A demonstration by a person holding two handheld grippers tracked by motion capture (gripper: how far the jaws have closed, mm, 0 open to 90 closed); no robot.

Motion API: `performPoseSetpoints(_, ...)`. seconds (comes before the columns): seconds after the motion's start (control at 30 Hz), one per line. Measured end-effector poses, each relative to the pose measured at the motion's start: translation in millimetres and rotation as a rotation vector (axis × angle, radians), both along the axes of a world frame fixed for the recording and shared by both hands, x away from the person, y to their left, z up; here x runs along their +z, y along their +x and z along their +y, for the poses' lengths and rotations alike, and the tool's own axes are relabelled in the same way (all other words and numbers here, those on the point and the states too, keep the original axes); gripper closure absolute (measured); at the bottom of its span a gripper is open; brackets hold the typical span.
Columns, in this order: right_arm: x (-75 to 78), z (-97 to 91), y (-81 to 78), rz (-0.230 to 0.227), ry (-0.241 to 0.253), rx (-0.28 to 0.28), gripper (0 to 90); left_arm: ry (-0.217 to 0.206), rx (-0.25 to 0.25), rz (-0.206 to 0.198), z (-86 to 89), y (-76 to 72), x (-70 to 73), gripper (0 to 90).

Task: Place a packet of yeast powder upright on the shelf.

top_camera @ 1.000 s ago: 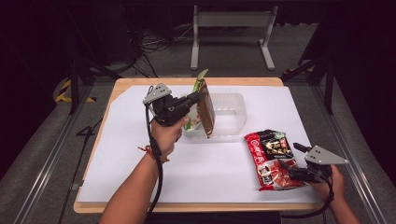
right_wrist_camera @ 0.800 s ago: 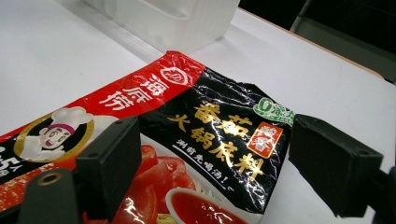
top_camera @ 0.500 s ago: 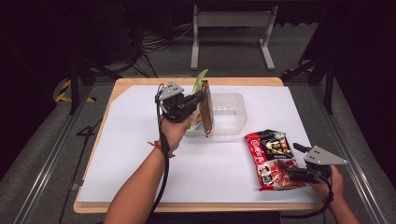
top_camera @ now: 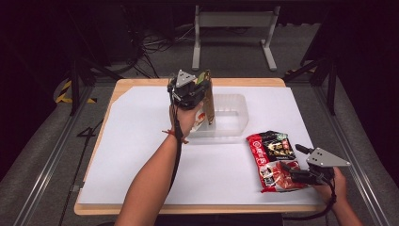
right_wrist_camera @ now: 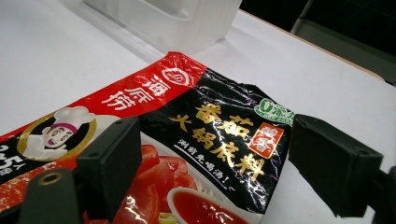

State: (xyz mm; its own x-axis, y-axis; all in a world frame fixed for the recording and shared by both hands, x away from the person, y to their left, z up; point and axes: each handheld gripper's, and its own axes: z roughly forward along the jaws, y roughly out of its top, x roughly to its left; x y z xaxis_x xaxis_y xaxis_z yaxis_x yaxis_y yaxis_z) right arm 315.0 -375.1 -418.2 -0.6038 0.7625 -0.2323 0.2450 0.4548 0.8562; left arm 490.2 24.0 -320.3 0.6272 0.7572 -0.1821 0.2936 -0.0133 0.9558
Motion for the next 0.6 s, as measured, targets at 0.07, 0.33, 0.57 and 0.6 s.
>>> performPoseSetpoints(0.07, 0.3, -0.6, -0.2, -0.003, 0.002, -0.001, 18.0, 0.0, -0.017, 0.007, -1.2, -0.9, -4.1, 87.0)
performPoseSetpoints(0.33, -0.3, 1.0, -0.1, -0.002, -0.003, 0.004, 17.9, 0.047, -0.061, -0.002, -0.3, -9.1, -14.6, 86.1)
performPoseSetpoints(0.57, -1.2, 1.9, 0.1, 0.005, -0.007, 0.006, 18.0, 0.062, -0.094, 0.009, 4.1, -14.0, -21.9, 85.0)
performPoseSetpoints(0.6, -1.3, 2.0, 0.3, 0.004, -0.008, 0.007, 17.9, 0.072, -0.093, 0.006, 5.0, -14.6, -23.1, 85.0)
